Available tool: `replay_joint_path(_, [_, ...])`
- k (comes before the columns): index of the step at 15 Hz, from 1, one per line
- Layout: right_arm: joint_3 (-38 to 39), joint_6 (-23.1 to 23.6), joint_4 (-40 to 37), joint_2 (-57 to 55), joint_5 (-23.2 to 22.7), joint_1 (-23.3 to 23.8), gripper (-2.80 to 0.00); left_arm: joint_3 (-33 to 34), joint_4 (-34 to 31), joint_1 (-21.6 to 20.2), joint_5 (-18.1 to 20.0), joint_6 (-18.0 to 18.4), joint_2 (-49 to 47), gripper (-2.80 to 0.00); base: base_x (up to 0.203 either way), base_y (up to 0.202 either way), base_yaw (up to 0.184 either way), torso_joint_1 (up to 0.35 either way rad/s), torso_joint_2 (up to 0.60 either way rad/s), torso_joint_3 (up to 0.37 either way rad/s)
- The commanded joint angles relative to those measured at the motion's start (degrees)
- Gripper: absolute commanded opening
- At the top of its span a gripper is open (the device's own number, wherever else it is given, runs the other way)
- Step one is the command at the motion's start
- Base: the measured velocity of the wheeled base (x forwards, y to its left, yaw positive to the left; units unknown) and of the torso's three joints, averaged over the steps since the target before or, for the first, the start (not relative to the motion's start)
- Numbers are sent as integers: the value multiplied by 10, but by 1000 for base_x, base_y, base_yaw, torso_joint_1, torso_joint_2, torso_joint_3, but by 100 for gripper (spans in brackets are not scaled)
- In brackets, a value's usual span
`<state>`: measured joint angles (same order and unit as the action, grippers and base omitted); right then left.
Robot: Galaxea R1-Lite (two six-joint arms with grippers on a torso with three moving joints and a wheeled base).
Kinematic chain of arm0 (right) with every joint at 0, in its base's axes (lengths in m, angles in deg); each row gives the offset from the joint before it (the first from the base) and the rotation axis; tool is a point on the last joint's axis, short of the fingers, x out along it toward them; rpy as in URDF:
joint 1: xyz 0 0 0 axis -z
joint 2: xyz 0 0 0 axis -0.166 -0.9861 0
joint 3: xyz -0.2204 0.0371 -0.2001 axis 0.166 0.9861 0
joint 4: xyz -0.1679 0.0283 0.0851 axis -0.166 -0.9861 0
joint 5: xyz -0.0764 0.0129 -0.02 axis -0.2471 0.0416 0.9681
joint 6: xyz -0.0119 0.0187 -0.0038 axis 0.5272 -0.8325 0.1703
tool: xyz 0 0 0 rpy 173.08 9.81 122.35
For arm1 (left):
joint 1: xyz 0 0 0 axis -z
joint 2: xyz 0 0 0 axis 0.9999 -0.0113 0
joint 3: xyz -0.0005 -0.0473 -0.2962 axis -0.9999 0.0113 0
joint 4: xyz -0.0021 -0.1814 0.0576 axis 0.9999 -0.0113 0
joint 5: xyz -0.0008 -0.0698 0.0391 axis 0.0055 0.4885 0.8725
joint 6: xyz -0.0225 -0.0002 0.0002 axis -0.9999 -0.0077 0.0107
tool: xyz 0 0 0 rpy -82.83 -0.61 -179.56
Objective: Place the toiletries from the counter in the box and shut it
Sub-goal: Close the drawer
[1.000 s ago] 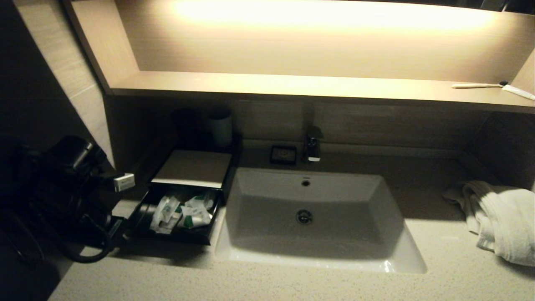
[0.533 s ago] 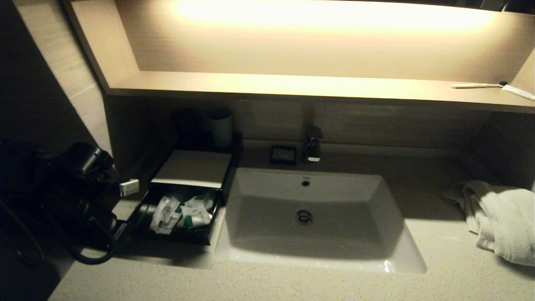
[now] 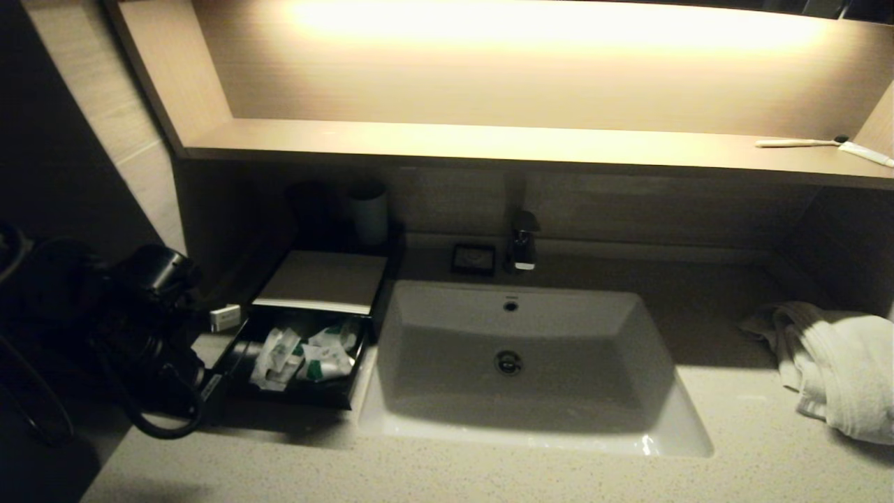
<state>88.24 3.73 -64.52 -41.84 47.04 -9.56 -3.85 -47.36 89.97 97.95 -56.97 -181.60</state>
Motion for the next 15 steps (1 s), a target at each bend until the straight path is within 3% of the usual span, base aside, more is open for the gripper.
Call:
replay_joint_path(1, [0, 0, 0, 0, 0, 0, -280, -3, 1, 0, 0, -1, -7, -280, 0, 0, 0, 0, 0, 0])
replay_joint_path(15, [0, 0, 0, 0, 0, 0, -280, -3, 39, 0, 4, -10, -36, -280, 0, 0, 0, 0, 0, 0])
